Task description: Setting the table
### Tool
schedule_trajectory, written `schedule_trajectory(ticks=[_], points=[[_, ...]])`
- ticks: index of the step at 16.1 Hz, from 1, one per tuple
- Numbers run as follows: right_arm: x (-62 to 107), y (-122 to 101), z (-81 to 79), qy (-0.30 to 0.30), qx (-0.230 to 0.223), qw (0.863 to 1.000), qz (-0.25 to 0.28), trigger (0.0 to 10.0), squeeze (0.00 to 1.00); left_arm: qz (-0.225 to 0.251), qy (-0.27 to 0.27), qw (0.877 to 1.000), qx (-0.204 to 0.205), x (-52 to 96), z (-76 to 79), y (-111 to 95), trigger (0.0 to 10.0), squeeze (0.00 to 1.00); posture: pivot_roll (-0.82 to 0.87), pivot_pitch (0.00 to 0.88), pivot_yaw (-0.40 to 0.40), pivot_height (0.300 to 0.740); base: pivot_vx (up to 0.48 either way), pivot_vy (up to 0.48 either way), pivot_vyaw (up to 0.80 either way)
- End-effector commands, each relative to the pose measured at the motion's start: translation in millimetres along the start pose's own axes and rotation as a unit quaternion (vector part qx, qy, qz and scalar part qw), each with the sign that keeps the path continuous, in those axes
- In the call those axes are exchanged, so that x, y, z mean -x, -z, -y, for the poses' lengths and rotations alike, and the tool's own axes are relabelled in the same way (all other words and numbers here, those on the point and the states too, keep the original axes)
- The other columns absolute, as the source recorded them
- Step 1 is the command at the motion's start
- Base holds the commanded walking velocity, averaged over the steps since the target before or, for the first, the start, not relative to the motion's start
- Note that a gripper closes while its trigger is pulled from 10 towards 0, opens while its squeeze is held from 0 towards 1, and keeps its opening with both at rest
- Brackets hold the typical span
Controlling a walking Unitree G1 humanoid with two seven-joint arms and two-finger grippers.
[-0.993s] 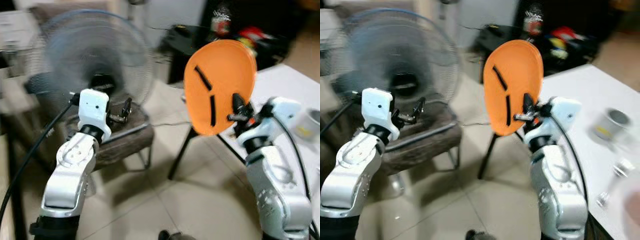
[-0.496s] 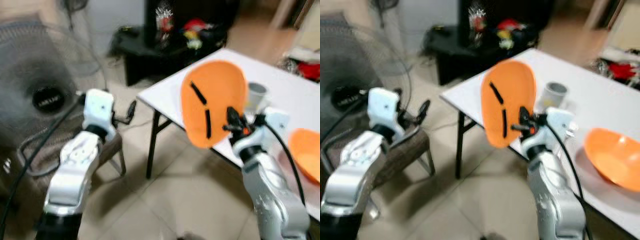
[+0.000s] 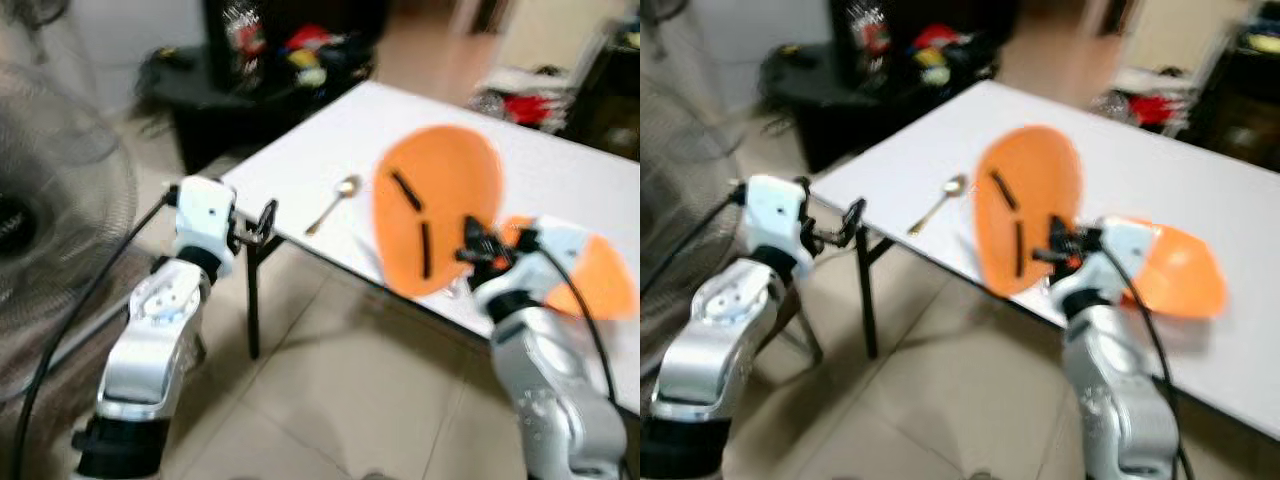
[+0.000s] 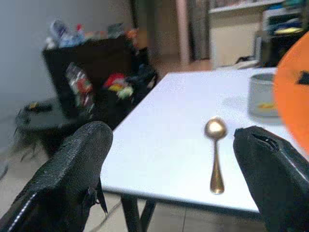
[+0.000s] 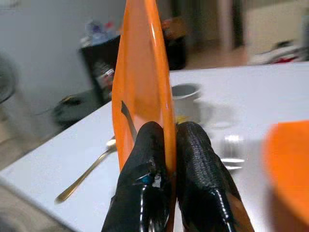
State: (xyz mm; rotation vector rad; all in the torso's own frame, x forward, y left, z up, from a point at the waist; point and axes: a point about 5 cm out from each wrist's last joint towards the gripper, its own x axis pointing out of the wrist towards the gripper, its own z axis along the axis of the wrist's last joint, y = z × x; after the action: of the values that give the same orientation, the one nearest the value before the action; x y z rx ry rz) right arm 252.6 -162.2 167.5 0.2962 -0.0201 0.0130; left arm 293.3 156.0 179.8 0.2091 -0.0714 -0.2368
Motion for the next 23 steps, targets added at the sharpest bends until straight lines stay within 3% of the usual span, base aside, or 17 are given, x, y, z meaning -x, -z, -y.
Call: schedule_trajectory(ticks=[1,6,13,16,23], points=[[-1.3,-8,-11.6,-0.025,-0.008,0.999,0.022,10.0,0.0,0.0,-0.005,1.0,0.008,-0.8,-4.1,0,10.0,0.0,0.06,0.0,-0.038,0.74,0.0,0.36,-0.8],[-1.2,-7,-13.6,-0.032,-0.013,0.999,0.018,10.0,0.0,-0.006,-0.011,1.0,0.002,0.5,-7.5,0,10.0,0.0,0.06,0.0,-0.039,0.74,0.0,0.478,-0.72],[-3.0,1,-16.9,-0.069,-0.077,0.995,-0.019,10.0,0.0,-0.002,0.003,1.0,0.009,7.5,-4.2,1,10.0,0.0,0.07,0.0,-0.046,0.74,0.0,0.0,0.0],[-7.1,2,-14.9,-0.064,-0.065,0.995,-0.027,10.0,0.0,-0.003,0.004,1.0,0.003,8.0,-4.5,2,10.0,0.0,0.07,0.0,-0.05,0.74,0.279,0.0,0.8],[-5.9,2,-13.7,-0.064,-0.077,0.995,-0.029,10.0,0.0,-0.004,0.015,1.0,0.004,8.7,-3.5,3,10.0,0.0,0.07,0.0,-0.047,0.74,0.322,0.0,0.0]])
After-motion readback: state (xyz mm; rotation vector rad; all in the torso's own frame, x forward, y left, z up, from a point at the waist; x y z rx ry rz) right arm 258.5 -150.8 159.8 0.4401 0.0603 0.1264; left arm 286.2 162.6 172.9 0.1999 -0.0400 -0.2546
